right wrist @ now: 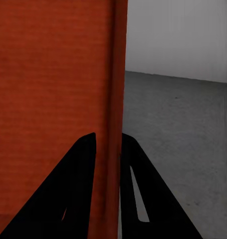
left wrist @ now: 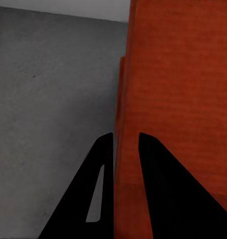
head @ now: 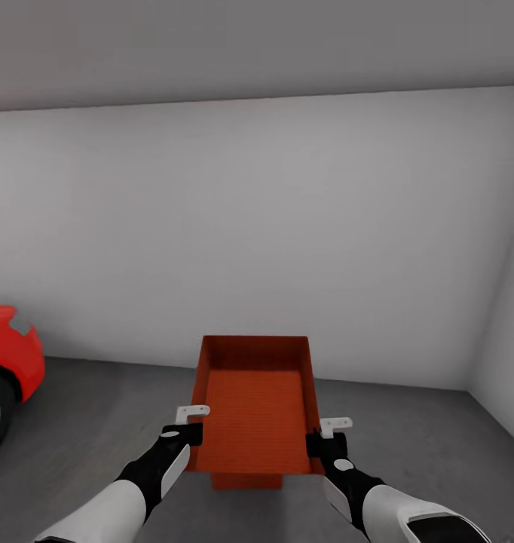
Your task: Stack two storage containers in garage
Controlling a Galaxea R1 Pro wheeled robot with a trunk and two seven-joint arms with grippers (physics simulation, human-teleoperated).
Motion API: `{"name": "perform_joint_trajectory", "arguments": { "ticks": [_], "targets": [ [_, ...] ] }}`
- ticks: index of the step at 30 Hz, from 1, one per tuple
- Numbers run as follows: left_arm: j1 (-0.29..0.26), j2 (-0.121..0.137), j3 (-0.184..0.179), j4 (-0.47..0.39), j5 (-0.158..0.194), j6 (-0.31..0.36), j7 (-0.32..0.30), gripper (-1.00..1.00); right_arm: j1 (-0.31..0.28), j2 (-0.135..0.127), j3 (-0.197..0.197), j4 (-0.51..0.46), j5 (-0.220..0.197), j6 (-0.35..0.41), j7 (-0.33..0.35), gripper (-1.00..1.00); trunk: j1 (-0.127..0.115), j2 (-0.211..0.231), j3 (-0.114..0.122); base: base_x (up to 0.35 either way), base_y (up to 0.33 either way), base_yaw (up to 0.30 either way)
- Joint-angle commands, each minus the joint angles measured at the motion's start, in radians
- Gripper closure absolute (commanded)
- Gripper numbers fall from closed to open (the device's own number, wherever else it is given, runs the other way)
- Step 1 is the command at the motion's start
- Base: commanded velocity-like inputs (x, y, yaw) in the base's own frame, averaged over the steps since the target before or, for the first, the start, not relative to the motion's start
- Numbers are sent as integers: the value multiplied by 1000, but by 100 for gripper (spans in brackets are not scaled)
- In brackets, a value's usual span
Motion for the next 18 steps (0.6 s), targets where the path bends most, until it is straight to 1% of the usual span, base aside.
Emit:
{"name": "perform_joint_trajectory", "arguments": {
  "ticks": [1, 6, 8, 14, 18],
  "targets": [
    [0, 2, 45, -42, -10, 8, 14, 100, 0, 0, -21, 3, -21, -5, -8, 100, 1, -1, -1, 248, 264, -284],
    [0, 2, 45, -42, -10, 8, 14, 100, 0, 0, -21, 3, -21, -5, -8, 100, 1, -1, -1, 248, 264, -277],
    [0, 2, 45, -42, -10, 8, 14, 100, 0, 0, -21, 3, -21, -5, -8, 100, 1, -1, -1, 248, 264, -133],
    [0, 2, 45, -42, -10, 8, 14, 100, 0, 0, -21, 3, -21, -5, -8, 100, 1, -1, -1, 248, 264, -19],
    [0, 2, 45, -43, -10, 8, 14, 100, 0, 0, -21, 3, -21, -5, -8, 100, 1, -1, -1, 215, 213, 133]
  ]
}}
